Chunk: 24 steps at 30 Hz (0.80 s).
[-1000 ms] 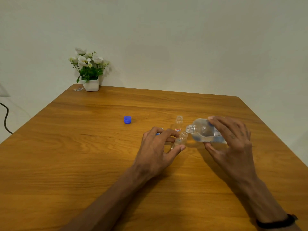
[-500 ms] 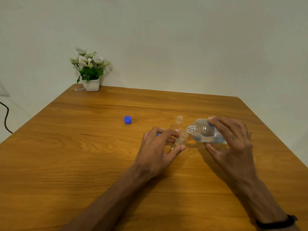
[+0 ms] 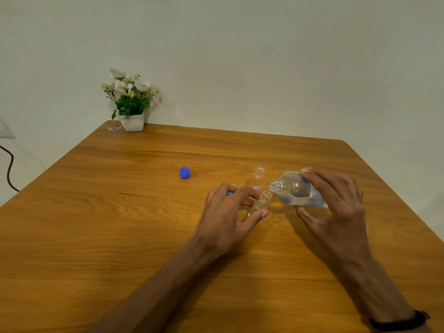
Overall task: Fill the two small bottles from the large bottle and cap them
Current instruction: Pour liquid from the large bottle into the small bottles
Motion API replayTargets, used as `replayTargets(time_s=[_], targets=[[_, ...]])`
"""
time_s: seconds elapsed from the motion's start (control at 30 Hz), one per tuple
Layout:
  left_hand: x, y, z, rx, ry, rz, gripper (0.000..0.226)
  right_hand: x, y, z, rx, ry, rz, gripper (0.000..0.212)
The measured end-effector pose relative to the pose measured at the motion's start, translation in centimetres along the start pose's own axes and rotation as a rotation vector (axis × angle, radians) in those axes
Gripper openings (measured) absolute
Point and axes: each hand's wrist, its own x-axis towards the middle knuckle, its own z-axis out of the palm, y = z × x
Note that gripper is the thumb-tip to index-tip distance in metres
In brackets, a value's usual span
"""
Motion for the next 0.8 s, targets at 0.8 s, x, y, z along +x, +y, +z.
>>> replayTargets(time_s=[0.8], targets=[[0.05,0.08,0.08,0.001,0.010,0.002,0.042,0.04,-0.16,-0.22,0.005,0.001,0.002,0.081]])
